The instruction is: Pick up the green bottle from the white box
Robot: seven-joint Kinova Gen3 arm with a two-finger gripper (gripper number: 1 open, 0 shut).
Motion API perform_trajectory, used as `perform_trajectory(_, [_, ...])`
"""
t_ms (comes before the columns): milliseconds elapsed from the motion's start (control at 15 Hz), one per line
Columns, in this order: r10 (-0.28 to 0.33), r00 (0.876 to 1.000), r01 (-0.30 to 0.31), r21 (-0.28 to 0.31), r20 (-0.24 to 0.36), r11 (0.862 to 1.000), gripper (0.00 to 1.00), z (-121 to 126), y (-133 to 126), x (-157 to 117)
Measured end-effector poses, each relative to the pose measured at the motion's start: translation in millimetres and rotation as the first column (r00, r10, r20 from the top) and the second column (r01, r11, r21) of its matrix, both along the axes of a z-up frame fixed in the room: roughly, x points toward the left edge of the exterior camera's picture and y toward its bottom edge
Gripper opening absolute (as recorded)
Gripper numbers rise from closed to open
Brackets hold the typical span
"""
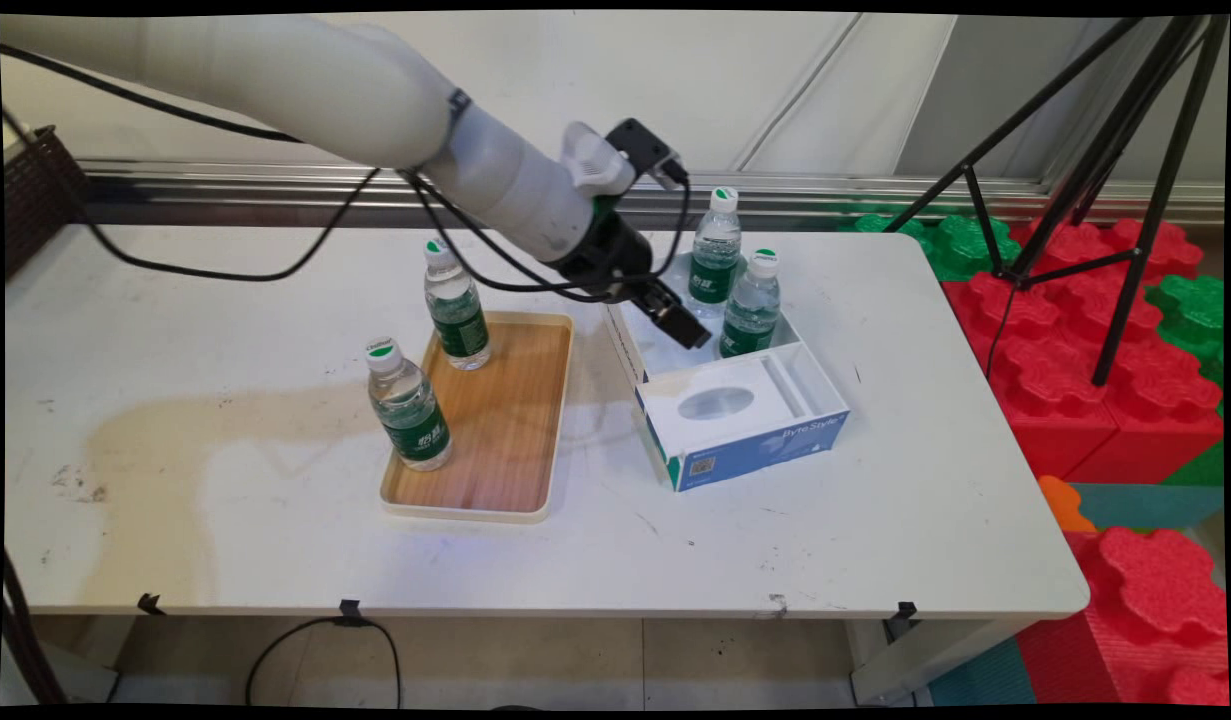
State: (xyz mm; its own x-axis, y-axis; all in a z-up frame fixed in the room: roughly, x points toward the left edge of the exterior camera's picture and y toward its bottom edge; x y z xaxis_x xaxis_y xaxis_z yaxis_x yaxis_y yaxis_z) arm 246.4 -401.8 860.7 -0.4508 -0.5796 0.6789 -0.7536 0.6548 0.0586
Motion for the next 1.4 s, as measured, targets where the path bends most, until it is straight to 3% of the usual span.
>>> perform_trajectory(533, [-0.011,0.998,0.008,-0.049,-0.060,0.999,1.00,-31.1,-39.0,-28.5])
perform_trajectory(1267, [-0.051,0.994,0.041,-0.097,-0.102,0.994,1.00,-63.3,-65.9,-44.7])
perform_trajectory(1333, [-0.054,0.993,0.043,-0.103,-0.104,0.994,0.00,-63.8,-66.9,-45.3])
perform_trajectory(1400, [-0.058,0.993,0.046,-0.109,-0.105,0.993,0.00,-64.4,-67.8,-45.9])
